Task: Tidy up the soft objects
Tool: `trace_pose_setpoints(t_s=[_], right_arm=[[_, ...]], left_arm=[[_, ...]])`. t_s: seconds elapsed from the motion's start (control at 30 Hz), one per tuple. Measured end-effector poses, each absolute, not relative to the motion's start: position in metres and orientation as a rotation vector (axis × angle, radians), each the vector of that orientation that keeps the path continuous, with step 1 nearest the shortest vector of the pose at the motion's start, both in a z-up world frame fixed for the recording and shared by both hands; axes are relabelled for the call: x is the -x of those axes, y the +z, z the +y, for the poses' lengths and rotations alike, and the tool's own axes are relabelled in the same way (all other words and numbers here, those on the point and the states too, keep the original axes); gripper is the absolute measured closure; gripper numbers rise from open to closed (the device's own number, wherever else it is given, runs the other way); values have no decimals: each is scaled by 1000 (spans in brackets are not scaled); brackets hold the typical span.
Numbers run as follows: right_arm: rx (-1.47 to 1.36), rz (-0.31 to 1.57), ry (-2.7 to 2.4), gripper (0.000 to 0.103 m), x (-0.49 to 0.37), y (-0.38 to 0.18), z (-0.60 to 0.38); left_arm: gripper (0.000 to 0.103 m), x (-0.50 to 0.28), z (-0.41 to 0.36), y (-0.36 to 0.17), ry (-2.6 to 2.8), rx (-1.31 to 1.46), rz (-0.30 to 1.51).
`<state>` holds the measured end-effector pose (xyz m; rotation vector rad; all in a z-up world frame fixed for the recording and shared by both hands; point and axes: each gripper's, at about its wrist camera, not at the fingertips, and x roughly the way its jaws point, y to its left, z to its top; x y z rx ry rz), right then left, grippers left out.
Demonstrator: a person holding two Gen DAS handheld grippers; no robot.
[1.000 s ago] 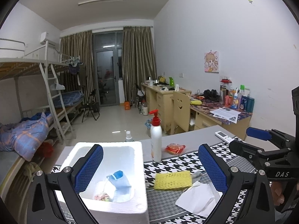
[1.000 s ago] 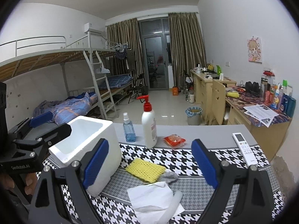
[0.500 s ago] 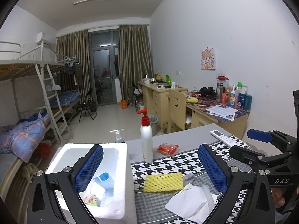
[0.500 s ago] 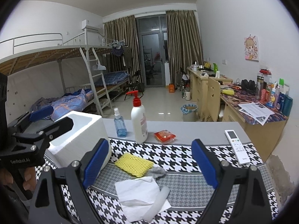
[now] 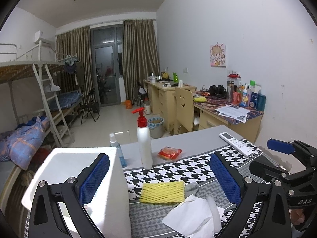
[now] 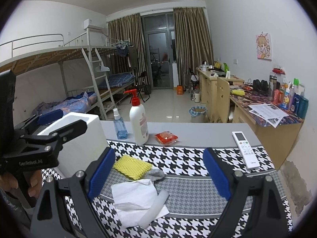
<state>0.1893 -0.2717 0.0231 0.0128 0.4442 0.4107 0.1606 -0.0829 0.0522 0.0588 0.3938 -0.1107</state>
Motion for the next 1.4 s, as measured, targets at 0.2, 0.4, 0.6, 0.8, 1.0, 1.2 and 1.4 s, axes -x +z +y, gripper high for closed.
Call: trace_pose_setpoints(t_s=[0.2, 0.4, 0.6, 0.8, 1.0, 1.2, 1.4], right_arm=[[1, 461, 416, 10, -191, 14, -276], [-1, 490, 430, 10, -197, 5, -281], [-6, 508, 434, 10, -202, -3, -286], [-6, 524, 442, 10, -205, -8, -288], [-7, 536, 448, 10, -207, -12, -291], [-9, 541, 460, 10, -209, -17, -294], [-16, 555, 465, 10, -213, -22, -295]], left_arm=[[1, -169, -92, 42, -111, -61, 424], [1, -176, -99, 35, -101, -72, 444], [1, -182, -104, 28, -96, -76, 458], [1, -189, -112, 21, -103, -85, 482], [1, -196, -117, 14, -104, -89, 500], [1, -204, -125, 7, -118, -93, 524], [2, -212, -130, 5, -118, -100, 536]])
